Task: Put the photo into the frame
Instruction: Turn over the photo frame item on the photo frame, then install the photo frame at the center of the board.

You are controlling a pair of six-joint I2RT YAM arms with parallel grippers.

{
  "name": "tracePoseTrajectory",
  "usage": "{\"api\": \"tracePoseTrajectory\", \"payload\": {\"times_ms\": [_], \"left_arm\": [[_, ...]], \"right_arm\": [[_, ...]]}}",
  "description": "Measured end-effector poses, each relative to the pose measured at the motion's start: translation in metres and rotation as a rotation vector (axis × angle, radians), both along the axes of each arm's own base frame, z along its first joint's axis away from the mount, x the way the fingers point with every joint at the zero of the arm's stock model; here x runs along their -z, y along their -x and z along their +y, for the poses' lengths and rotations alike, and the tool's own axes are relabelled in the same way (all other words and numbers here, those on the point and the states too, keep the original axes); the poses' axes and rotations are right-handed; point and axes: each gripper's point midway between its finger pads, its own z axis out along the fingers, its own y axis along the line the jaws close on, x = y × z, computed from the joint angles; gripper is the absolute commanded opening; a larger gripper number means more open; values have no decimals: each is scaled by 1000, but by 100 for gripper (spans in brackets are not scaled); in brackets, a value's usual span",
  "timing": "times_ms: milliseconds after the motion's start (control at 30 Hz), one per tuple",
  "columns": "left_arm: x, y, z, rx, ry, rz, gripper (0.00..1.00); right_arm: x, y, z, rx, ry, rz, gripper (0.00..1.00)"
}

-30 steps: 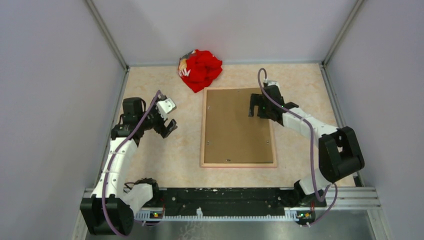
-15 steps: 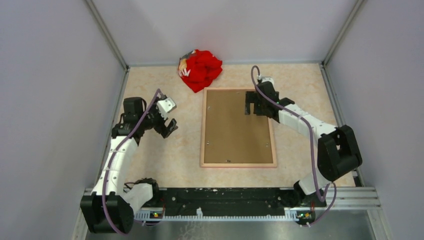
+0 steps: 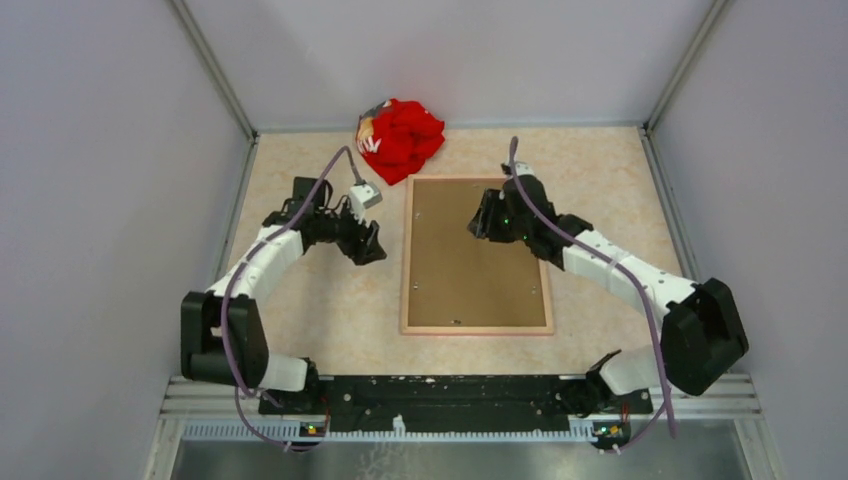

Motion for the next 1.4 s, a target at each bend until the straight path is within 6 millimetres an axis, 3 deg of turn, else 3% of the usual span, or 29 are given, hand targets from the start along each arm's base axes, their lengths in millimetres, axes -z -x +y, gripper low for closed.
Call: {"api": "tracePoseTrajectory", "payload": {"times_ms": [133, 233, 400, 567, 800, 1167, 1400], "left_arm": [[25, -1, -20, 35, 11, 88, 65], [49, 2, -31, 67, 3, 156, 64], [75, 10, -44, 124, -36, 199, 60], [81, 11, -53, 163, -47, 182, 49], [100, 13, -53, 163, -57, 237, 37], [99, 6, -59, 158, -20, 274, 26], [97, 5, -61, 155, -10, 282, 17]], "right_arm": [[37, 46, 42, -103, -55, 90, 37], [59, 67, 65, -145, -80, 142, 37], [83, 86, 96, -176, -141, 181, 37], [100, 92, 118, -191, -206, 207, 36], [107, 93, 137, -202, -263, 211, 36], [115, 94, 143, -207, -277, 218, 34], [131, 96, 140, -199, -252, 240, 34]]}}
